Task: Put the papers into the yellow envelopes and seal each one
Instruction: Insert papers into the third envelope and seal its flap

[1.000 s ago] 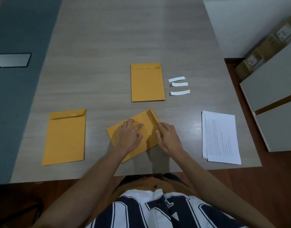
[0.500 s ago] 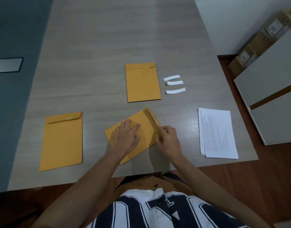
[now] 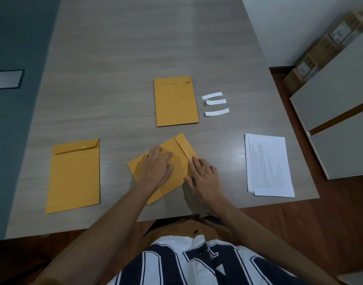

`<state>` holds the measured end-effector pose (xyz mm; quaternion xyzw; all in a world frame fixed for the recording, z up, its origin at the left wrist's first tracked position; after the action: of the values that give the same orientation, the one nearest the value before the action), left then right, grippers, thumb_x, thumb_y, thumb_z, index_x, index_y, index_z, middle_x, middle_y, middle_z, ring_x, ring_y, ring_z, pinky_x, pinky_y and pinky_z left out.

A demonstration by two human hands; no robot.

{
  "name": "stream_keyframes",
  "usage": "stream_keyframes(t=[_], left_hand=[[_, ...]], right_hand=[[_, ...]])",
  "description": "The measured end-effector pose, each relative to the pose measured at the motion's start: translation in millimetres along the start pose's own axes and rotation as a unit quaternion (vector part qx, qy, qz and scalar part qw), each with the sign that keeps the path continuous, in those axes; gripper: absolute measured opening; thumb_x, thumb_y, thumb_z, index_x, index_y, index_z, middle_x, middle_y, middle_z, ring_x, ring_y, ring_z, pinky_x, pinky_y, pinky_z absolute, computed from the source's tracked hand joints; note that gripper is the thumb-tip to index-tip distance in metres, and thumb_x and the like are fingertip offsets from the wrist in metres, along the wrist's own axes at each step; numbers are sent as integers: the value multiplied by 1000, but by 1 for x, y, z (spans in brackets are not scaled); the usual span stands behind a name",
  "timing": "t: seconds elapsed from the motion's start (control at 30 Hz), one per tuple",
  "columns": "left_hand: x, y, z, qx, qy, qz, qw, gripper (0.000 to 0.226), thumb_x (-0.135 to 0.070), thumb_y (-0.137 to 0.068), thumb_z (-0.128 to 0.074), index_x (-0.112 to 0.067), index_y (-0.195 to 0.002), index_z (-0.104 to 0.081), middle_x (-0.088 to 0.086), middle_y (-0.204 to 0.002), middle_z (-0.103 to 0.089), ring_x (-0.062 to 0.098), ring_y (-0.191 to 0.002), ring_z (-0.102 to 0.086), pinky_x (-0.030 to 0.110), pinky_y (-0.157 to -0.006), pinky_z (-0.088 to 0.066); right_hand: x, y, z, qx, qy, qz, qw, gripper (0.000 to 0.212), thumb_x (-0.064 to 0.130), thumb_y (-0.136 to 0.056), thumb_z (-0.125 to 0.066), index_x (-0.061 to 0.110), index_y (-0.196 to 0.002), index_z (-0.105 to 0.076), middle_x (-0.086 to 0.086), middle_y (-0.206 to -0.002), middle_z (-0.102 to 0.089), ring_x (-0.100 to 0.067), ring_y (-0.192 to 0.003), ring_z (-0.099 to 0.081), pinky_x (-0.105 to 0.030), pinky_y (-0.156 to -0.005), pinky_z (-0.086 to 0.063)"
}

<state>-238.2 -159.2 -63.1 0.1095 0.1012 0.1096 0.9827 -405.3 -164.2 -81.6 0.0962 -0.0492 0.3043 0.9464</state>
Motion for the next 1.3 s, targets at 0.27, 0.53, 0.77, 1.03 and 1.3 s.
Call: stream_keyframes(t=[0.27,0.53,0.77,1.03,1.3], left_hand=[[-47,-22,-6,61,-98,-197,974,58,-35,-103,-29,-25,-157,-9,-3,-165,-1,20,-152,-3,41,-120,-15],[-21,-45,-13,94,-148,-169,970,57,-39,-104,-14,-30,-154,11,-10,-162,14,16,-151,5,46,-121,-9],[-19,-41,-21,84,-110,-167,976,60,-37,-104,-18,-27,-154,14,-10,-160,19,16,-151,10,49,-121,-5],[-19,-40,-23,64,-109,-174,977,62,-39,-102,-19,-26,-155,12,-9,-161,18,16,-151,10,50,-121,-5],[-16,-39,-24,52,-125,-168,977,66,-43,-101,-19,-24,-155,12,-8,-162,18,16,-151,9,48,-121,-5]], right_hand=[[-4,-4,-12,60,32,25,997,63,45,-102,-7,11,-149,-30,-8,-156,-30,-23,-148,-21,-51,-119,-15],[-12,13,-11,33,-20,43,998,59,36,-106,-10,5,-141,-46,-13,-147,-46,-25,-141,-36,-44,-116,-18],[-12,13,0,9,-22,35,999,66,39,-104,-8,6,-132,-57,-13,-138,-56,-27,-136,-44,-48,-119,-21],[-3,-48,-6,13,-31,49,998,64,43,-103,-1,9,-150,-30,-9,-157,-28,-24,-147,-22,-41,-122,-9],[-13,-32,-10,-59,-21,84,994,48,22,-105,-21,5,-135,-54,-14,-141,-53,-28,-133,-48,-42,-116,-23]])
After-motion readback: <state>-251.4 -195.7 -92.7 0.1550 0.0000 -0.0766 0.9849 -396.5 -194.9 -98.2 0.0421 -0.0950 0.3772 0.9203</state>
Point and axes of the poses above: each hand's wrist, its own y-axis away from the middle knuckle, its own z-axis out of the back of the hand, x = y × z, the point moved 7 cm from there along -y, towards the middle knuckle
